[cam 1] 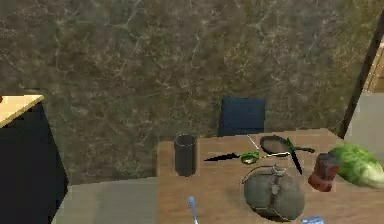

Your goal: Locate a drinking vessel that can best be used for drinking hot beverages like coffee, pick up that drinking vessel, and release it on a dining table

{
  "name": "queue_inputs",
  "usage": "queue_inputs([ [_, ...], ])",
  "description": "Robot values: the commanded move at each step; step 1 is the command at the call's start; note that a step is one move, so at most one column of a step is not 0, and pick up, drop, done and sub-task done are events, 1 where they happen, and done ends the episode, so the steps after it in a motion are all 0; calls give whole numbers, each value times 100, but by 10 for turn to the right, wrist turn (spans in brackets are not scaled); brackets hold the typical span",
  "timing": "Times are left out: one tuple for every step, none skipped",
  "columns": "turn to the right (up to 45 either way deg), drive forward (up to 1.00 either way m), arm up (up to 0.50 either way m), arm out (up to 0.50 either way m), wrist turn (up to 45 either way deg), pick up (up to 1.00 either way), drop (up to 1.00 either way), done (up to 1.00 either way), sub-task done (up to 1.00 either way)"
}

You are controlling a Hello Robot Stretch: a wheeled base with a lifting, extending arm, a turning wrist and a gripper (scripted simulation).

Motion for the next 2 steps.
queue_inputs([
  [-450,0,0,0,0,0,0,0,0],
  [-450,0,0,0,0,0,0,0,0],
])
